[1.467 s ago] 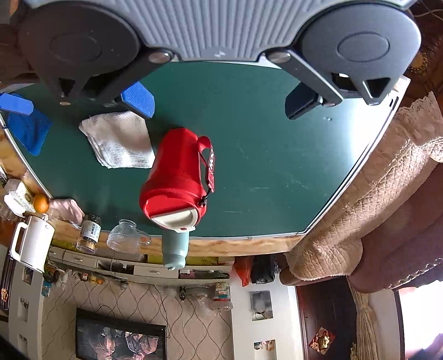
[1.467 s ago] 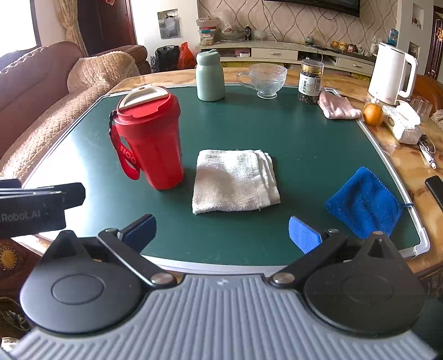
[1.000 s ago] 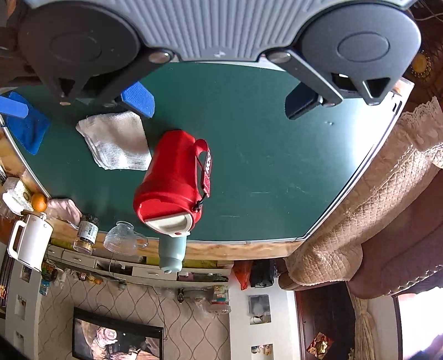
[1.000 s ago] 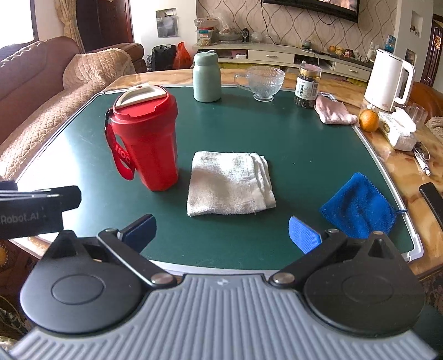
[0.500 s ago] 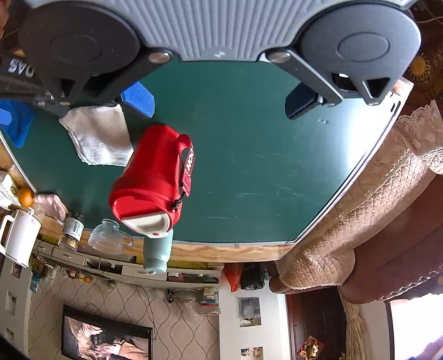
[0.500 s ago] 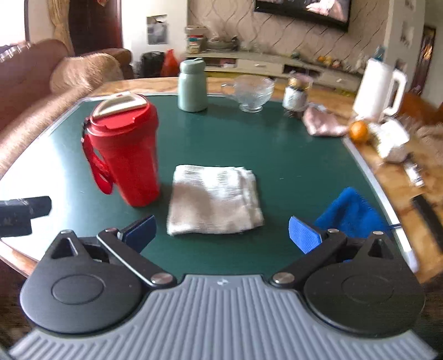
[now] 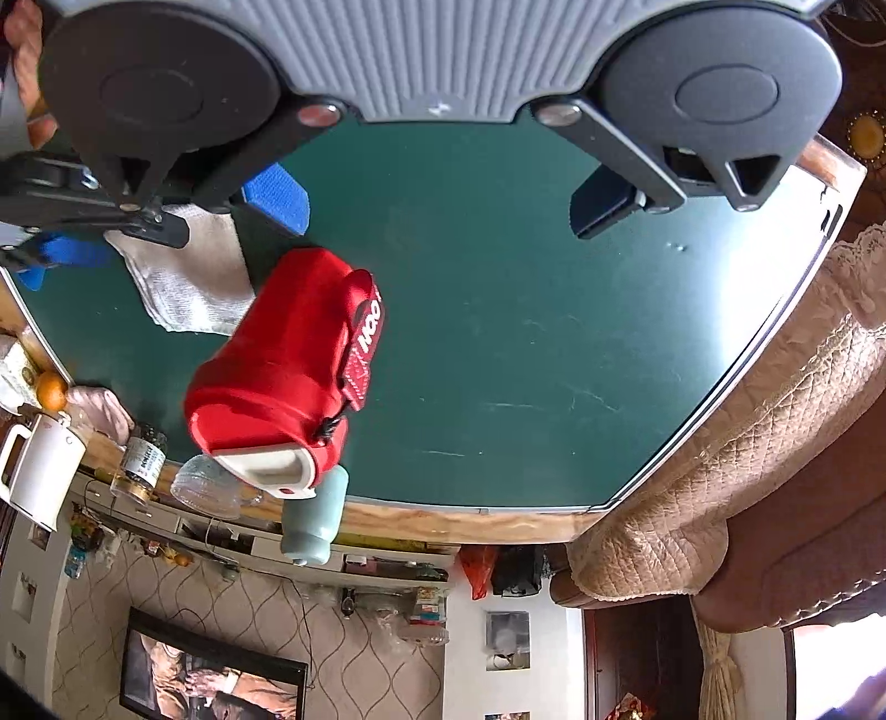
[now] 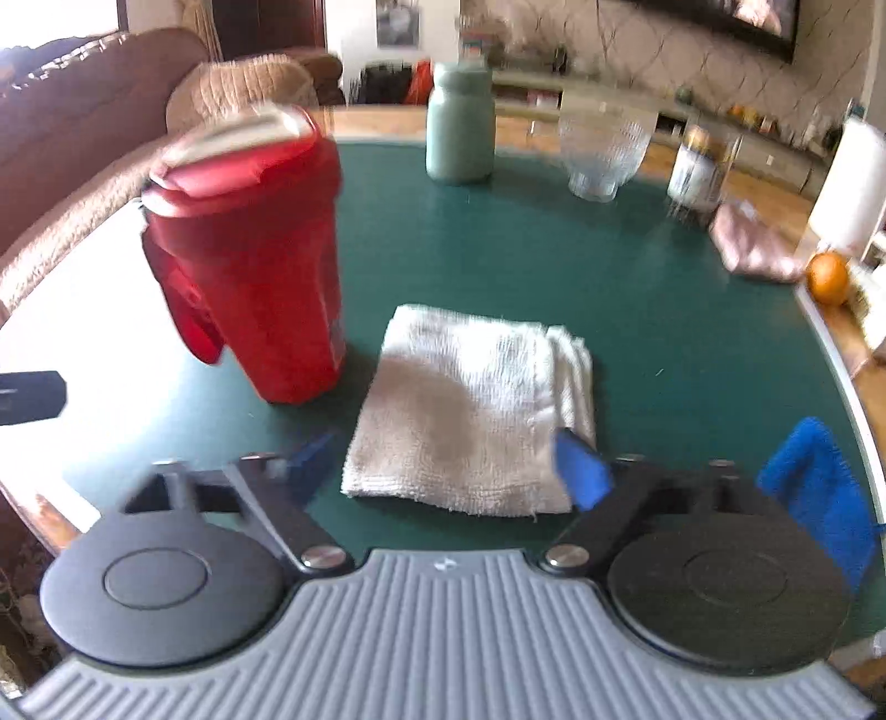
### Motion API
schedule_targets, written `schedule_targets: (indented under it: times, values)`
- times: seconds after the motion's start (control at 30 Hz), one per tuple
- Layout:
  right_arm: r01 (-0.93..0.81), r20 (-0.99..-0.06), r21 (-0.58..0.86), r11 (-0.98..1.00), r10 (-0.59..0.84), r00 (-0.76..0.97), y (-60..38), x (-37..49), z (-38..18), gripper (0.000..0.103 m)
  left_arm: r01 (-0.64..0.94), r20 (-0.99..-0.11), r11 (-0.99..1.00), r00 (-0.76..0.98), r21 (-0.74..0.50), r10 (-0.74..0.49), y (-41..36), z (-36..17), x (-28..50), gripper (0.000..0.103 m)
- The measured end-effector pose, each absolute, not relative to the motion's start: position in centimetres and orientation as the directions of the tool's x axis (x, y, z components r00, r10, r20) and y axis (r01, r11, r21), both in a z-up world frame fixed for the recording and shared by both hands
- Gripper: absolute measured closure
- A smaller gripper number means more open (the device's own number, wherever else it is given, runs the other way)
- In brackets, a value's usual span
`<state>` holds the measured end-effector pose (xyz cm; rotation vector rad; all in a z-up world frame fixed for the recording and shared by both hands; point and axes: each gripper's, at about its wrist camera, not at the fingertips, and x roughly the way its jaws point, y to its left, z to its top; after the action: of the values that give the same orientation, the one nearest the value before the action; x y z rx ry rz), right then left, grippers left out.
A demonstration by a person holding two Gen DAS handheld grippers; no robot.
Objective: Clean container
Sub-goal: 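Grasp and lift the red tumbler with the left tool while the right tool grasps the white towel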
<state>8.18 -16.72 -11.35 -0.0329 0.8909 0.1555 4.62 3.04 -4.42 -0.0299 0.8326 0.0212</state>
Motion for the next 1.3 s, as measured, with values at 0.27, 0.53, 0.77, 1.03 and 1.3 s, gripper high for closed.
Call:
schedule_targets:
  times: [0.27, 0.53, 0.77, 1.03, 1.3]
  values:
    - [-0.165, -0.803, 0.090, 0.982, 0.170, 0.571, -17.1, 10.6, -13.7, 0.032, 0.002, -0.724, 1.000, 0.689, 0.003, 0.001, 2.6, -5.3, 6.0, 0.000]
    - [-0.161, -0.804, 0.034, 0.986, 0.122, 0.581, -17.1, 11.3, -14.0, 0.058, 0.062, -0.708, 0.998, 0.704, -0.018, -0.057, 1.5, -5.7, 7.0, 0.000]
    - [-0.128, -0.797, 0.096, 0.987, 0.154, 0.585, -18.8, 11.2, -13.9, 0.086, 0.157, -0.647, 0.985, 0.745, -0.066, -0.162, 0.6, -5.0, 7.5, 0.000]
    - [-0.004, -0.680, 0.494, 0.869, 0.389, 0.622, -24.2, 9.6, -14.6, 0.088, 0.328, -0.559, 0.944, 0.778, -0.026, -0.285, -2.2, -4.3, 9.5, 0.000]
    - [0.003, -0.528, 0.691, 0.723, 0.502, 0.685, -27.3, 7.7, -15.2, 0.088, 0.285, -0.506, 0.958, 0.822, -0.033, -0.262, -4.2, -5.1, 12.0, 0.000]
